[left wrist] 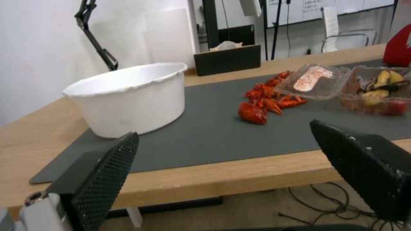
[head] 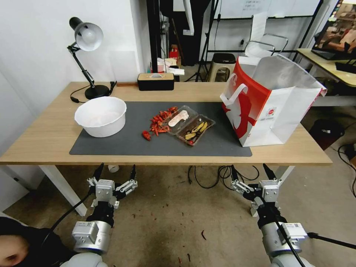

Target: Close the disposable takeout box, then place it into the delivery bag.

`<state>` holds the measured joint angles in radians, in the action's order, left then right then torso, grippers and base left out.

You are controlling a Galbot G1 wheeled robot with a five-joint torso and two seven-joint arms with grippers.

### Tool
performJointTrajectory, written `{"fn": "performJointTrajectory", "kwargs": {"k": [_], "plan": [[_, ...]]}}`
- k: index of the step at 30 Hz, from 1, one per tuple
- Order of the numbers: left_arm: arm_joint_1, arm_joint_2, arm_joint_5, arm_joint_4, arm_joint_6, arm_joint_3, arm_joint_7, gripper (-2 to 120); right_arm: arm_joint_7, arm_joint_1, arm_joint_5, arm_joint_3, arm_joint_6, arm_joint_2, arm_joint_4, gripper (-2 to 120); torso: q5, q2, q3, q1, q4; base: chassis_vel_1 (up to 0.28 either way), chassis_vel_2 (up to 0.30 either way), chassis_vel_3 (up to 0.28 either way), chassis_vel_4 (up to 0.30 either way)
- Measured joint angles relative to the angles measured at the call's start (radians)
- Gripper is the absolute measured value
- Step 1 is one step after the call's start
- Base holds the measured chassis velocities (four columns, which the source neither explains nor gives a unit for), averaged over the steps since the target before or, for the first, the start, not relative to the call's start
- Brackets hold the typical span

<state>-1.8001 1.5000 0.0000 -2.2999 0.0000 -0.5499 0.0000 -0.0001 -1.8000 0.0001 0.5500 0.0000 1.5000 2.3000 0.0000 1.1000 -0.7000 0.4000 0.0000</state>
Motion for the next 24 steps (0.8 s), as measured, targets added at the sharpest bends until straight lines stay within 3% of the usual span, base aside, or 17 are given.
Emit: {"fn": "performJointTrajectory", "kwargs": {"k": [24], "plan": [[0.000,0.000,0.000,0.000,0.000,0.000,0.000,100,0.000,0.000,0.000,0.000,0.000,0.000,0.000,100,0.0000,0.000,0.000,0.000,0.0000,0.000,0.000,0.000,0.000]]}}
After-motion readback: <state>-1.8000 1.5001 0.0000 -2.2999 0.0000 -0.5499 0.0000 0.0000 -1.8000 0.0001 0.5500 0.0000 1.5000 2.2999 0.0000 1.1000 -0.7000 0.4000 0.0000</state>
